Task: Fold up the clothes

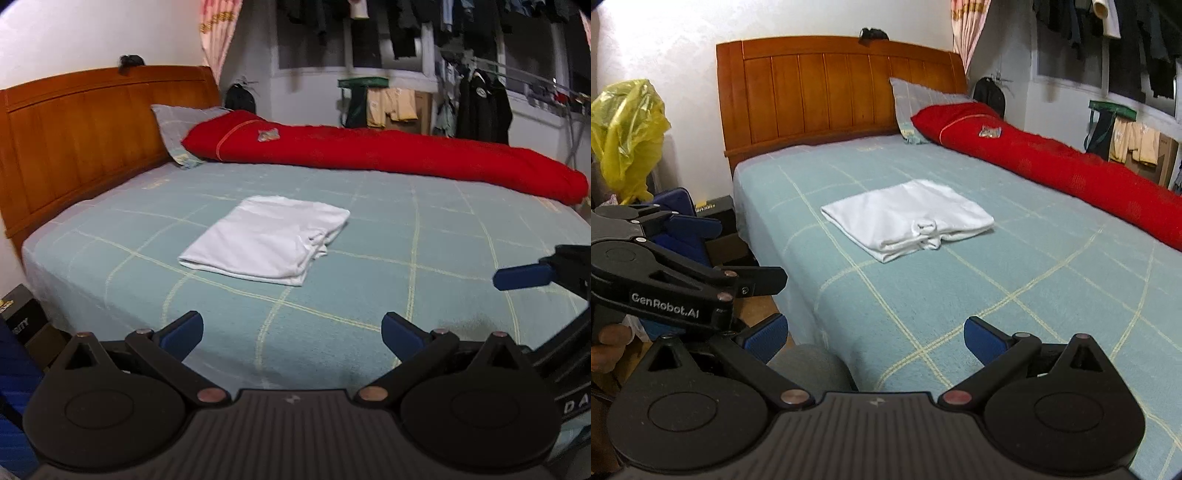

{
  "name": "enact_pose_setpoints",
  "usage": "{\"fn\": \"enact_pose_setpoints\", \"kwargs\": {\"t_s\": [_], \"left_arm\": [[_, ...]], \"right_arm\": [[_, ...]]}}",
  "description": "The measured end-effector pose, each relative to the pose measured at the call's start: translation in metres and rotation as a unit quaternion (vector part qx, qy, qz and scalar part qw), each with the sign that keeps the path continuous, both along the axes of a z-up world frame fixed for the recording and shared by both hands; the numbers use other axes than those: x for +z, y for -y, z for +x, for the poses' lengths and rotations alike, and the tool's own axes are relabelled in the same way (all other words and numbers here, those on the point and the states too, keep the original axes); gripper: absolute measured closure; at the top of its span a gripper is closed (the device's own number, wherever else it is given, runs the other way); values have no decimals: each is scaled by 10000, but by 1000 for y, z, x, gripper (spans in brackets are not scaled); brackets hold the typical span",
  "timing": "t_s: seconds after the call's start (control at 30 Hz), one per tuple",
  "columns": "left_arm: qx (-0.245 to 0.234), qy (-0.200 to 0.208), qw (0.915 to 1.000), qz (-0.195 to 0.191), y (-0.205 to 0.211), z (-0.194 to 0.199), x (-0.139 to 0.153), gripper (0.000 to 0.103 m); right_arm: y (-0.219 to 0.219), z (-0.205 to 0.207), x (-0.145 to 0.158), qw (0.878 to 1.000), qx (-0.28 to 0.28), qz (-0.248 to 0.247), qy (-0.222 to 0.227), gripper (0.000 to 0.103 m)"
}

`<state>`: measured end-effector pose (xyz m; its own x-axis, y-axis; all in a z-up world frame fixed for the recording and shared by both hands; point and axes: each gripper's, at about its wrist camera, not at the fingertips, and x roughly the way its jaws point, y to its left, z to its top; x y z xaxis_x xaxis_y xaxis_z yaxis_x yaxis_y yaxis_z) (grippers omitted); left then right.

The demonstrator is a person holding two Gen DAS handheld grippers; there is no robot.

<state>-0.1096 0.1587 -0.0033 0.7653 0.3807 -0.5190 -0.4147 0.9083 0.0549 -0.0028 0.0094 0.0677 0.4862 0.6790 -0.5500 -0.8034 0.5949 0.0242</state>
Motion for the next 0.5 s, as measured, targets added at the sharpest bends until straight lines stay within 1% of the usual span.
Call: {"fn": "enact_pose_setpoints", "kwargs": {"t_s": [0.07, 0.2, 0.37, 0.5], "left_arm": [[109, -7, 9999, 13, 2, -4, 1, 1], [271, -18, 9996, -82, 2, -11, 2, 1], [430, -55, 9991, 16, 3, -20, 2, 1], [571, -130, 9983, 59, 3, -24, 2, 1]], "right_arm": [[2, -6, 3, 10000, -12, 29, 67, 0], [4, -15, 8, 9998, -76, 64, 181, 0], [4, -21, 12, 9997, -112, 79, 223, 0], [1, -22, 10, 9997, -150, 27, 169, 0]]}}
